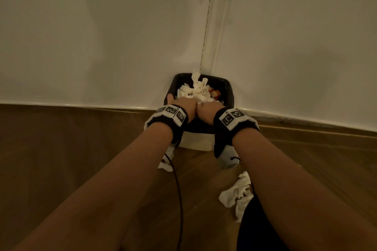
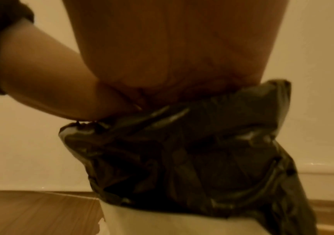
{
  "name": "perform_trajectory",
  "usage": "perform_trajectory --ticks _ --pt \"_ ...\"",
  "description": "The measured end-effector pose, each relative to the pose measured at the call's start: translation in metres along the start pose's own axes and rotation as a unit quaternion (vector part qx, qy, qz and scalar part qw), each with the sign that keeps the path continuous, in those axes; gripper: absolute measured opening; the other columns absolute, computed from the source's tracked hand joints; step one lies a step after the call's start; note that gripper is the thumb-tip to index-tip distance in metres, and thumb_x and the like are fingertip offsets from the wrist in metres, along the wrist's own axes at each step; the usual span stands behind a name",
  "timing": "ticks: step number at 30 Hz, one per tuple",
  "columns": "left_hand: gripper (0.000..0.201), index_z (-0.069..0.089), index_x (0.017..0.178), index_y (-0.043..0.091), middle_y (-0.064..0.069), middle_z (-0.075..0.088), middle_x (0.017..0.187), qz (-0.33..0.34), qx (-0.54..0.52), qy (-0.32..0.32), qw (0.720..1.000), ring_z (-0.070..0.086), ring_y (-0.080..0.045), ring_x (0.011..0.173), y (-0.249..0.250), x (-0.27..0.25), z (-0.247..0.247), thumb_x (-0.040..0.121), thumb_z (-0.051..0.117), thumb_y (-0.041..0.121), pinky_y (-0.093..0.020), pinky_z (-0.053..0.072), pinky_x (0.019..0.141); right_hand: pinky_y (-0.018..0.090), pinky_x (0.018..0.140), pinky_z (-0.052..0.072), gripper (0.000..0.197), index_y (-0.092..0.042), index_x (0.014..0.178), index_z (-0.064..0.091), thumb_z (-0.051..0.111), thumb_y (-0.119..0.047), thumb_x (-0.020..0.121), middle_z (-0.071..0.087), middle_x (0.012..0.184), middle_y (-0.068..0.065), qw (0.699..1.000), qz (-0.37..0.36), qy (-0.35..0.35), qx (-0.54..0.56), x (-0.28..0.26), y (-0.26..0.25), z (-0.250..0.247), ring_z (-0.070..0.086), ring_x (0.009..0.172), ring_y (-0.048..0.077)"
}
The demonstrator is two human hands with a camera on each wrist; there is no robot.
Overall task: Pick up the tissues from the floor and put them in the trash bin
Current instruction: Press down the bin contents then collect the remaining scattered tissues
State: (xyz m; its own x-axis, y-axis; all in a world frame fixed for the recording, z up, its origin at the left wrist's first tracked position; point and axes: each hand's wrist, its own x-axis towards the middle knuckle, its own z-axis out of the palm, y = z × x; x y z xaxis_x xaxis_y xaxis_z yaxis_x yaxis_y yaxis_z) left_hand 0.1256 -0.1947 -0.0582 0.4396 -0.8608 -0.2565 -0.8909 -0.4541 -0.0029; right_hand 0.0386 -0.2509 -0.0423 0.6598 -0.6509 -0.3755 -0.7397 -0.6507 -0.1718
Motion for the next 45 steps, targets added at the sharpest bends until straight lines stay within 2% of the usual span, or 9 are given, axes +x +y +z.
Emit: perform_trajectory --ticks 3,6,10,16,22,33,37,40,45 --pt "0.028 0.048 0.116 0.03 0.004 0.066 0.094 -0.01 -0.128 0.166 0.978 0.059 -0.02 0.09 -0.015 -0.01 -0.003 0.094 0.032 0.025 -0.041 0.023 0.097 0.043 0.099 0.041 0.039 -0.003 0.125 0.051 0.034 -0.024 0.098 0.049 0.132 0.019 0.999 -0.001 0.035 -0.003 -0.01 0.0 -0.012 0.047 0.12 0.035" --pt "0.025 0.05 0.102 0.031 0.009 0.06 0.078 -0.035 -0.256 0.326 0.909 0.054 -0.014 0.07 -0.046 -0.032 -0.009 0.089 0.036 0.015 -0.034 0.023 0.087 0.046 0.106 0.035 0.04 -0.01 0.132 0.046 0.036 -0.024 0.095 0.044 0.137 0.016 0.997 0.023 0.078 0.017 -0.019 -0.001 -0.018 0.04 0.126 0.033" --pt "0.024 0.048 0.104 0.027 0.006 0.058 0.089 -0.107 -0.296 0.382 0.869 0.057 -0.018 0.072 -0.089 -0.052 -0.004 0.089 0.038 0.011 -0.031 0.025 0.083 0.043 0.102 0.033 0.035 -0.013 0.126 0.052 0.038 -0.024 0.095 0.046 0.13 0.013 0.966 -0.002 0.257 -0.013 -0.031 -0.016 -0.018 0.04 0.122 0.031" --pt "0.022 0.047 0.107 0.022 -0.001 0.055 0.101 -0.162 -0.284 0.308 0.893 0.058 -0.026 0.085 -0.109 -0.068 0.05 0.087 0.044 0.013 -0.037 0.037 0.083 0.031 0.09 0.039 0.026 -0.012 0.112 0.059 0.04 -0.019 0.095 0.054 0.115 0.008 0.923 -0.15 0.339 0.106 -0.042 -0.062 -0.017 0.047 0.111 0.023" --pt "0.042 0.038 0.131 0.022 -0.01 0.039 0.13 -0.152 -0.275 0.054 0.948 0.051 -0.032 0.109 -0.095 -0.074 0.109 0.091 0.048 0.027 -0.041 0.047 0.089 0.026 0.066 0.041 0.021 -0.015 0.107 0.058 0.042 -0.016 0.093 0.057 0.09 -0.001 0.903 -0.265 0.288 0.178 -0.044 -0.104 0.002 0.05 0.072 0.012" --pt "0.064 0.006 0.142 0.053 0.012 -0.017 0.154 -0.082 -0.152 -0.154 0.973 -0.014 -0.037 0.142 -0.077 -0.057 0.189 0.089 0.042 0.056 -0.064 0.008 0.11 0.029 0.102 0.034 0.047 -0.021 0.146 0.032 0.04 -0.027 0.1 0.044 0.141 0.012 0.96 -0.271 0.006 0.07 0.0 -0.112 0.057 0.046 0.125 0.026" --pt "0.066 0.007 0.145 0.044 0.009 -0.009 0.156 -0.06 -0.14 -0.185 0.971 -0.009 -0.035 0.143 -0.079 -0.047 0.208 0.09 0.041 0.056 -0.059 0.014 0.111 0.029 0.11 0.026 0.05 -0.02 0.148 0.026 0.038 -0.028 0.1 0.031 0.152 0.009 0.964 -0.26 -0.033 0.048 0.012 -0.109 0.065 0.034 0.137 0.023" --pt "0.056 0.02 0.148 0.023 -0.007 0.008 0.157 -0.049 -0.165 -0.143 0.975 0.008 -0.03 0.144 -0.082 -0.049 0.215 0.097 0.043 0.03 -0.045 0.017 0.116 0.025 0.11 0.023 0.049 -0.019 0.148 0.027 0.037 -0.026 0.101 0.028 0.154 0.007 0.967 -0.244 -0.041 0.056 0.019 -0.106 0.072 0.03 0.139 0.021" --pt "0.031 0.058 0.122 0.009 -0.011 0.05 0.131 -0.119 -0.259 -0.059 0.957 0.048 -0.024 0.119 -0.104 -0.054 0.212 0.093 0.051 0.016 -0.027 0.038 0.096 0.025 0.112 0.018 0.047 -0.017 0.147 0.029 0.038 -0.021 0.1 0.021 0.156 0.006 0.973 -0.21 -0.068 0.071 0.032 -0.104 0.091 0.023 0.142 0.021"
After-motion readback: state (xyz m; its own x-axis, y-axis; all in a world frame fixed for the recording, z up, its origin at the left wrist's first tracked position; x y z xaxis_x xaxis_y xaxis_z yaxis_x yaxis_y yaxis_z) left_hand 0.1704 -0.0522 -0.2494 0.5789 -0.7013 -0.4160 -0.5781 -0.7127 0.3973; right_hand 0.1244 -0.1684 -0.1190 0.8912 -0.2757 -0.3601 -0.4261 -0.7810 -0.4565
